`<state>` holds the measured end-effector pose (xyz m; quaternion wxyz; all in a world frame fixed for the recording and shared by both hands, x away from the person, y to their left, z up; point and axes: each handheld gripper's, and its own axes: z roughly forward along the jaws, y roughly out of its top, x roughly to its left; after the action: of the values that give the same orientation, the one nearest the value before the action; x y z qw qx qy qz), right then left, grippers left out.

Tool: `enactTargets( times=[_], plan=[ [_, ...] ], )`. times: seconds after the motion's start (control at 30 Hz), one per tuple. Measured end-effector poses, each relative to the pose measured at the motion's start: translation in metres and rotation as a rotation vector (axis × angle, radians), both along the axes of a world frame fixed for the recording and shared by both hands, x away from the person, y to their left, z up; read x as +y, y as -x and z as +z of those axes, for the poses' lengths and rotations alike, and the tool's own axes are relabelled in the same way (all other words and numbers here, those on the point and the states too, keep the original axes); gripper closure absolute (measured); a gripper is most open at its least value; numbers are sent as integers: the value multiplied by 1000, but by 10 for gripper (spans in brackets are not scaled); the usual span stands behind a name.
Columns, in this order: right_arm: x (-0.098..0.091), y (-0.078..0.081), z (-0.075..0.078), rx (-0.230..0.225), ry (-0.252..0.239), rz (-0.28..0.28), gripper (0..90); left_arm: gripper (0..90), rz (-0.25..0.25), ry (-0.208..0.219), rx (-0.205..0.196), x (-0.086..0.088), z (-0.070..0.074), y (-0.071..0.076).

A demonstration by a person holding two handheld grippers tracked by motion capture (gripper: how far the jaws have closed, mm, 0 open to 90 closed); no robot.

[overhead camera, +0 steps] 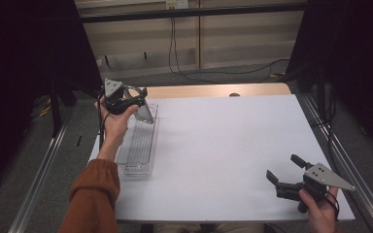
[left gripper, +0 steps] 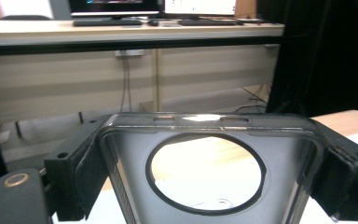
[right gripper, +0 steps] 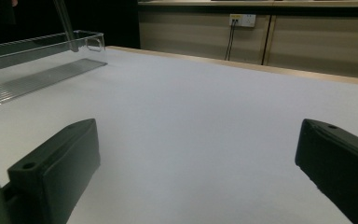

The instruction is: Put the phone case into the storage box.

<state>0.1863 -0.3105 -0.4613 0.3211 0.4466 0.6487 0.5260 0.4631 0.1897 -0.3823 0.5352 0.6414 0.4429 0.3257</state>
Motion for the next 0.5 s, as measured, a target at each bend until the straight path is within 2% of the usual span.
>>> enactTargets(
  times=[0.1, 0.17, 0.23, 0.33, 0.4, 0.5],
  plan=[
    [0, 0, 0, 1, 1, 1, 0, 118, 16, -20, -2, 0, -3, -3],
    [0, 0, -1, 3, -3, 3, 0, 117, 14, 1, 1, 0, -5, -6],
    [0, -1, -1, 1, 0, 5, 0, 118, 25, -17, 7, -1, -8, -9],
    [1, 0, -1, 2, -2, 4, 0, 117, 33, -8, 5, -1, -13, -14],
    [1, 0, -1, 3, -2, 4, 0, 118, 41, -16, 12, -2, -15, -15],
    [1, 0, -1, 4, -3, 7, 0, 117, 25, -19, 7, -3, -18, -18]
  ],
)
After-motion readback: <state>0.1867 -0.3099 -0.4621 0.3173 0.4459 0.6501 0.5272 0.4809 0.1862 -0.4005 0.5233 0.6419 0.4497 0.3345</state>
